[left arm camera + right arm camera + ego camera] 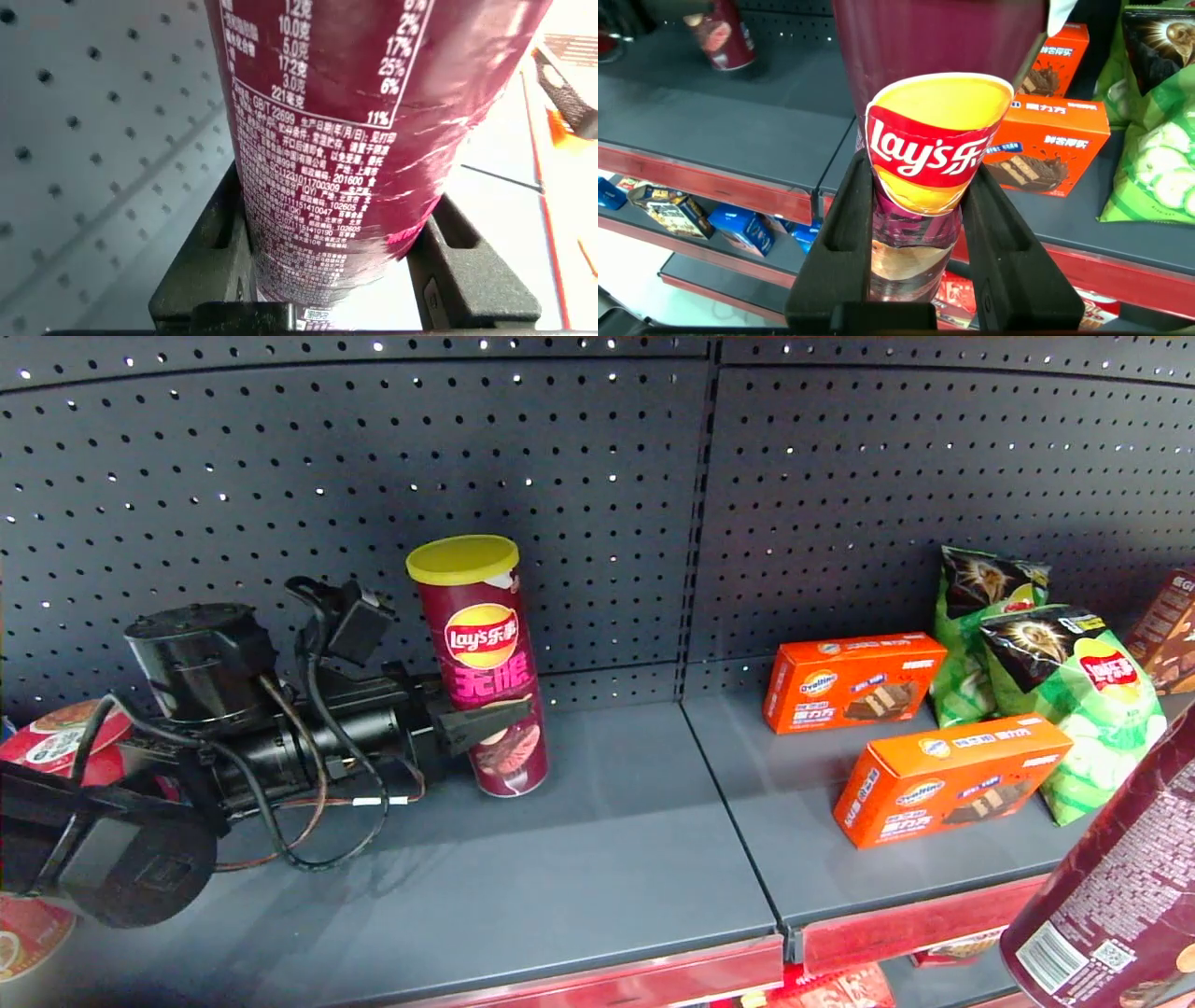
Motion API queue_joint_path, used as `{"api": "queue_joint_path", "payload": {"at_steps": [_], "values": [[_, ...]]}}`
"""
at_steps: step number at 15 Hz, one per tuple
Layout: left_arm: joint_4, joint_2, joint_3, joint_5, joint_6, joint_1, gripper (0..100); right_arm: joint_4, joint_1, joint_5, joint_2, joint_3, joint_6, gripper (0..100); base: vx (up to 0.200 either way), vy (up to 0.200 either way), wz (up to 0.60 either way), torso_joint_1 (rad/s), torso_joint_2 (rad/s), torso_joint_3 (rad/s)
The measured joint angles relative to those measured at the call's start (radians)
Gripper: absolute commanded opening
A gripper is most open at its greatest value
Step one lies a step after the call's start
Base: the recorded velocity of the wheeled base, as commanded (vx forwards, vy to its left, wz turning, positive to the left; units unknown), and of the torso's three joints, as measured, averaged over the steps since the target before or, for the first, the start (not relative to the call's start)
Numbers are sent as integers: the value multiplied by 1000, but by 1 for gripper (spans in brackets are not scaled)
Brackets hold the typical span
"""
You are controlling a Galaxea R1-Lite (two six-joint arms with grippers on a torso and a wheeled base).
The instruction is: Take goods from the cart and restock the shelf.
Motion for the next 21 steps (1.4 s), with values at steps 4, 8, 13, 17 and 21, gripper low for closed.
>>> {"api": "queue_joint_path", "payload": {"at_steps": [4, 8, 13, 17, 21], "values": [[-1, -99, 126, 1, 1, -4, 0, 0, -1, 0, -1, 2, 0, 0, 0, 0, 0, 0, 0, 0], [0, -196, 238, -1, 3, -9, 0, -1, 0, 0, -3, 8, 0, 0, 0, 0, 0, 0, 0, 0], [-2, -258, 335, 0, 5, -30, 0, -1, 0, 0, -4, 9, 1, 0, 0, 0, 0, 0, 0, 0], [-93, -256, 384, 0, 6, -31, 0, -1, 0, 0, -4, 9, 1, 0, 0, 0, 0, 0, 0, 0], [-125, -220, 397, 2, 5, -44, 0, -1, 0, 0, -4, 9, 2, 0, 0, 0, 0, 0, 0, 0]]}}
